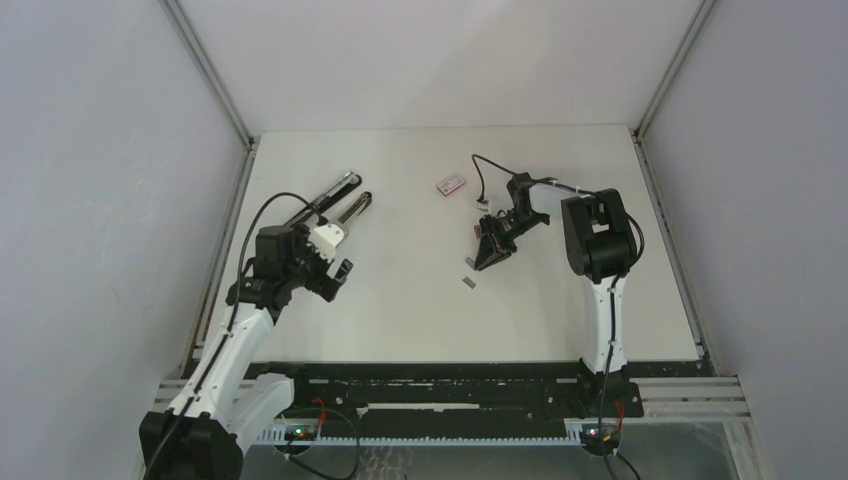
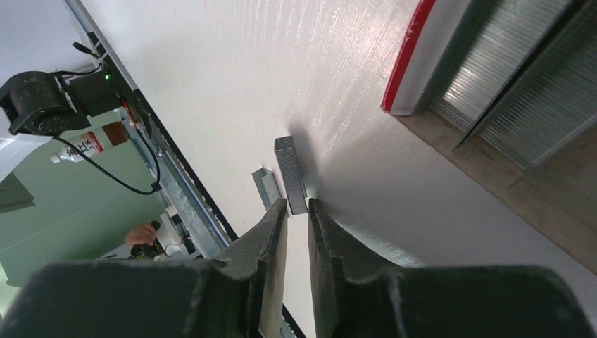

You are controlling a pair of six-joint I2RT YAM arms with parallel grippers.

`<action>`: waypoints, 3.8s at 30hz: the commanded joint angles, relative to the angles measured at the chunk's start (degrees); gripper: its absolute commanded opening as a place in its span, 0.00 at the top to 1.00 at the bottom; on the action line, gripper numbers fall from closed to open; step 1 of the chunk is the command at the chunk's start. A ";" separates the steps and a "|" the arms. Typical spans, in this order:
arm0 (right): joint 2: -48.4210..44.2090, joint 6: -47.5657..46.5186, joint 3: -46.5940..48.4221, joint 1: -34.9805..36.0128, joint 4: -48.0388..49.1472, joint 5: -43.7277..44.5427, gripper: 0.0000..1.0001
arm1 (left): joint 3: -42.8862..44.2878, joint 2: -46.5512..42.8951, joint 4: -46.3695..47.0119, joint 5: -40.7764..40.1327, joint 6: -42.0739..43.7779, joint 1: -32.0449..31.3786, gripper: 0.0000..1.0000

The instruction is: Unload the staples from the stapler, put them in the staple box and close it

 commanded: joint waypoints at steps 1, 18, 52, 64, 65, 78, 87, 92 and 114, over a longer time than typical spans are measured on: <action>0.51 0.30 1.53 -0.61 0.96 1.41 0.82 | 1.15 -1.07 0.84 1.09 0.48 0.27 0.00; 0.47 0.92 1.41 -1.40 1.14 2.54 0.81 | 0.97 -1.52 0.84 1.05 0.50 0.32 0.00; -12.59 -3.34 1.66 12.18 4.47 33.04 0.56 | 0.53 -2.71 0.84 -0.07 0.74 0.25 0.00; -16.14 -4.45 0.75 17.24 5.60 41.05 0.54 | 0.18 -3.50 1.18 -1.06 0.81 0.29 0.00; -16.69 -4.64 0.45 17.22 5.74 41.36 0.54 | 0.18 -3.51 1.23 -1.11 0.85 0.29 0.00; -13.77 -4.59 0.09 17.95 5.98 43.14 0.55 | -0.08 -3.96 1.44 -1.48 0.84 0.31 0.00; -12.07 -5.45 0.53 18.98 5.02 42.60 0.57 | -0.08 -3.63 1.52 -1.54 0.93 0.33 0.00; -11.20 -5.72 0.79 19.20 4.52 42.92 0.60 | -0.17 -3.72 1.45 -1.47 1.01 0.34 0.00; -10.04 -6.14 0.88 19.81 4.20 43.52 0.79 | -0.26 -3.63 1.54 -1.55 1.09 0.33 0.00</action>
